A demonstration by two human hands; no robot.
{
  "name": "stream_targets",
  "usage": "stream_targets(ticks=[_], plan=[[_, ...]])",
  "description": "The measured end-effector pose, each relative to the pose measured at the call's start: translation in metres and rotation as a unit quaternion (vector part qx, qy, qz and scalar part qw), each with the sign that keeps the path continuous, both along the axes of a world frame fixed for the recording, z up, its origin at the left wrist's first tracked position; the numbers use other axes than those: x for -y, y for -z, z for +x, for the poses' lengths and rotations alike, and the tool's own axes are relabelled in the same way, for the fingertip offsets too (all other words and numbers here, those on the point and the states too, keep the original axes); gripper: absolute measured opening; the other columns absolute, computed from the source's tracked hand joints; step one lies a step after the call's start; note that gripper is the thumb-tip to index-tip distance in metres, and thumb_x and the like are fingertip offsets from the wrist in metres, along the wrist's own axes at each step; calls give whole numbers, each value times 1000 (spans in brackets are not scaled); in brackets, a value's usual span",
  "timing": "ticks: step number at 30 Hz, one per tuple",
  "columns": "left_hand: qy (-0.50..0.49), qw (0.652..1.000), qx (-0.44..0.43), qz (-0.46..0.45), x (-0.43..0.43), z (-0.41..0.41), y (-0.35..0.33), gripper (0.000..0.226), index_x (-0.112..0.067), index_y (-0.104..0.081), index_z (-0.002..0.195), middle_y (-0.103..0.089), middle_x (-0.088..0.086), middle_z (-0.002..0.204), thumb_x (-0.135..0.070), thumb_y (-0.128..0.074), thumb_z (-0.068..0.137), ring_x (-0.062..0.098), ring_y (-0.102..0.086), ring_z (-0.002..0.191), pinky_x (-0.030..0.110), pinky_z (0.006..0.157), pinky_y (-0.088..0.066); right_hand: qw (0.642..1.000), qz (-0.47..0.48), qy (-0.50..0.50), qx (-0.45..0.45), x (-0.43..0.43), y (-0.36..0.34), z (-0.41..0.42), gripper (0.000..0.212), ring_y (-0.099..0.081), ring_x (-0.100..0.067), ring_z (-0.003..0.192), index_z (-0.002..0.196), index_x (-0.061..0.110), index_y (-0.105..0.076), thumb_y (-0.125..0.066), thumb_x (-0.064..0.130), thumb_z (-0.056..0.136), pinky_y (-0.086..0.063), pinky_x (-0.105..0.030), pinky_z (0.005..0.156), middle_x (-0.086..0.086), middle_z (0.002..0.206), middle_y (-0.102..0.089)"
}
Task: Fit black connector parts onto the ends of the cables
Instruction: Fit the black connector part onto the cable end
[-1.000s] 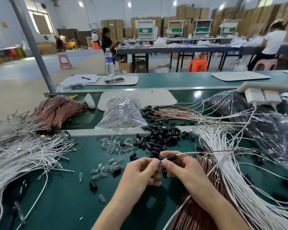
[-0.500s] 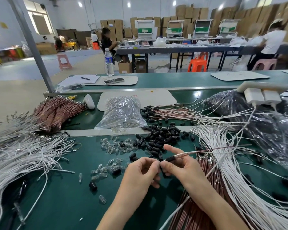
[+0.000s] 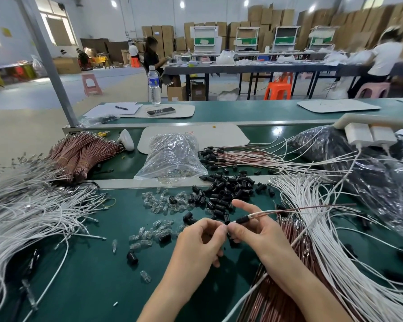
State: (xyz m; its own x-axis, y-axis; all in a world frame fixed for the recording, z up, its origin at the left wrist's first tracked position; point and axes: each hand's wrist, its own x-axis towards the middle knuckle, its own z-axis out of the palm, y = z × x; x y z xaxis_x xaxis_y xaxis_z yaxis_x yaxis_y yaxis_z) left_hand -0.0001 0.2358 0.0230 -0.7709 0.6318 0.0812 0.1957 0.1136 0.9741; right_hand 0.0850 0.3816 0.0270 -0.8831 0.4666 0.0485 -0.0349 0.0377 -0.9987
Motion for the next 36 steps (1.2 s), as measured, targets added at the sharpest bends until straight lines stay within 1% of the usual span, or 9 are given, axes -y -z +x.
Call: stream_targets(ticks=[4, 8, 13, 18, 20, 23, 27, 30, 36], plan=[[-7, 1000, -7, 13, 0, 2, -2, 17, -33, -71, 85, -67, -3, 63, -29, -63, 100, 9, -59, 50, 21, 54, -49, 999, -32, 3, 2, 1, -1, -1, 42, -71, -13, 79, 122, 36, -68, -78, 28, 81, -54, -17, 76, -5, 84, -75], [-13, 999, -14, 31, -2, 4, -4, 13, -25, -70, 90, -66, -2, 60, -25, -62, 100, 10, -57, 50, 23, 53, -50, 997, -70, -18, 7, 3, 0, -2, 29, -70, -12, 77, 98, 26, -81, -77, 43, 74, -56, -21, 71, -6, 85, -77], [-25, 999, -39, 20, -3, 5, -2, 16, -36, -68, 87, -68, -7, 65, -27, -63, 99, 6, -59, 54, 19, 52, -48, 999, -47, -8, 6, 1, 4, -2, 34, -71, -12, 78, 95, 26, -81, -78, 52, 75, -56, -22, 71, -6, 86, -77], [-38, 990, -131, -21, 1, 0, -2, 9, -45, -67, 92, -70, -18, 78, -37, -65, 97, 1, -62, 66, 13, 61, -46, 998, -59, -2, 6, 2, 4, -4, 30, -73, -15, 81, 93, 26, -81, -78, 48, 74, -58, -24, 73, -9, 89, -78], [-113, 980, -157, -38, 14, -14, -3, 7, -40, -70, 91, -72, -20, 81, -39, -66, 96, 0, -65, 74, 15, 68, -48, 997, -76, 6, 2, 2, 2, -3, 25, -75, -17, 83, 92, 24, -81, -78, 43, 77, -58, -21, 72, -9, 90, -78], [-286, 916, -222, -174, 40, -38, -3, 16, -32, -71, 102, -73, -10, 98, -40, -58, 99, 16, -63, 91, 38, 85, -49, 994, -111, 21, -9, 0, -1, -2, 19, -75, -18, 83, 91, 20, -82, -76, 35, 81, -58, -20, 71, -11, 93, -78], [-293, 847, -223, -383, 43, -40, -3, 42, -28, -61, 132, -60, 5, 127, -50, -43, 102, 29, -48, 119, 43, 98, -37, 989, -144, 31, -19, -1, -2, -4, 19, -73, -16, 77, 89, 15, -82, -76, 32, 80, -58, -20, 69, -13, 91, -78], [-260, 835, -241, -422, 34, -33, -2, 42, -34, -57, 137, -55, -2, 131, -51, -39, 102, 24, -44, 123, 39, 101, -35, 987, -157, 27, -21, 0, -2, -4, 23, -72, -15, 75, 89, 15, -82, -78, 34, 78, -57, -21, 69, -12, 89, -77], [-247, 848, -251, -396, 30, -33, 3, 28, -33, -60, 120, -57, -6, 120, -43, -38, 106, 20, -47, 113, 36, 95, -37, 986, -166, 20, -19, -1, -2, -3, 25, -71, -15, 74, 89, 14, -82, -79, 35, 76, -57, -21, 69, -12, 89, -77]])
